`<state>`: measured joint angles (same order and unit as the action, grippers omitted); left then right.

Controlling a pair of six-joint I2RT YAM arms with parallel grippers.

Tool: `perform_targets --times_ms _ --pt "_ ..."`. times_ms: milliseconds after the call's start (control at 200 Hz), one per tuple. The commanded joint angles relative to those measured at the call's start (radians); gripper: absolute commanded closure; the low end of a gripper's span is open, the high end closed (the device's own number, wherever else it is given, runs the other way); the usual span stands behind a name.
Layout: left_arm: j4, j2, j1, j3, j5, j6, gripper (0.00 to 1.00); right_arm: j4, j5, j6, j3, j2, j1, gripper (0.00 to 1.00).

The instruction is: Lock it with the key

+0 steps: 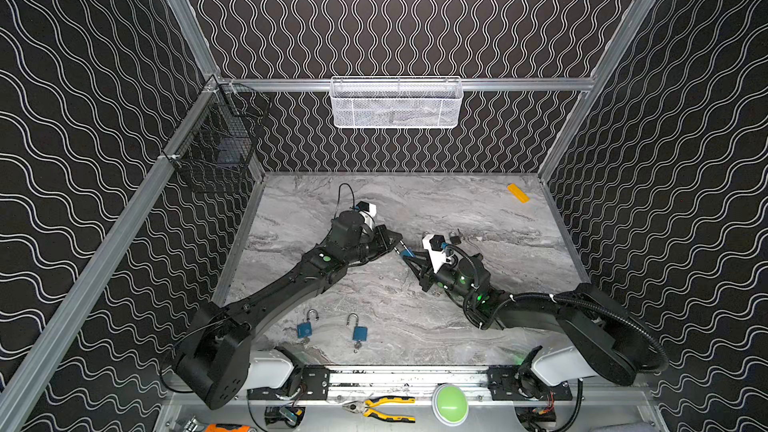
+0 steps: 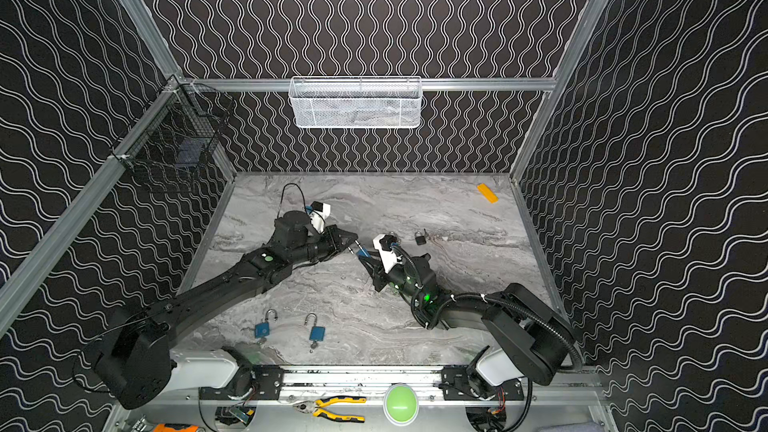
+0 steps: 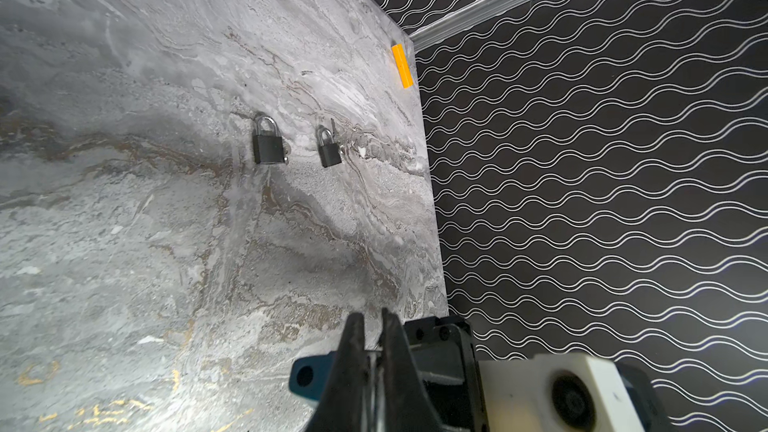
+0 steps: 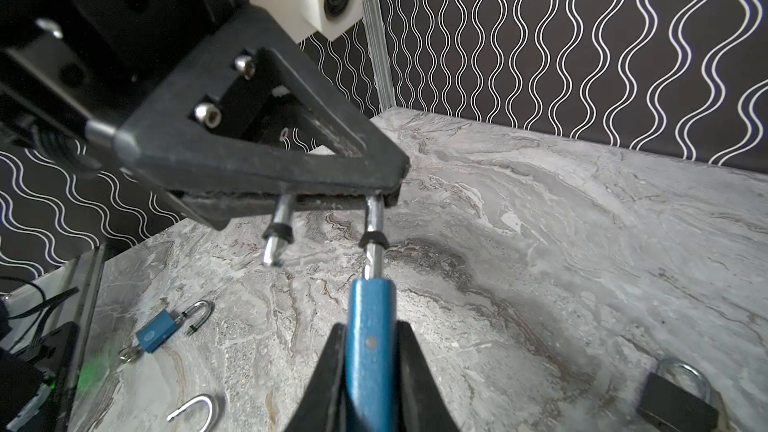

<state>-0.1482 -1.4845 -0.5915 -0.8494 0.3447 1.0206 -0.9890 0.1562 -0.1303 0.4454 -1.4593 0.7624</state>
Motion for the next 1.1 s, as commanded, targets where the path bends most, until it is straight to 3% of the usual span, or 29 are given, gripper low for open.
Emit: perform_targets --times_ms 0,295,591,691,886,1091 --pt "-0.075 -0.008 0.001 0.008 0.030 -0.014 1.00 0.041 0.051 -0.108 0.028 0.037 -0.038 0.88" --pt "-0.246 -0.049 0.004 0.063 0.080 -0.093 1.00 0.311 0.392 -0.318 0.183 0.098 -0.137 0.93" --pt "-0.405 -0.118 0.002 0.105 0.130 -0.121 1.00 0.309 0.604 -0.617 0.224 0.103 -0.263 0.95" --pt "-0.426 -0.134 0.003 0.108 0.144 -0.131 1.00 0.243 0.660 -0.734 0.215 0.071 -0.305 0.96" --pt "-0.479 -0.156 0.004 0.130 0.163 -0.133 1.00 -0.052 0.741 -1.006 0.156 -0.007 -0.371 0.98" --pt "-0.532 -0.181 0.002 0.139 0.181 -0.113 1.00 -0.007 0.738 -0.988 0.167 -0.012 -0.376 0.99"
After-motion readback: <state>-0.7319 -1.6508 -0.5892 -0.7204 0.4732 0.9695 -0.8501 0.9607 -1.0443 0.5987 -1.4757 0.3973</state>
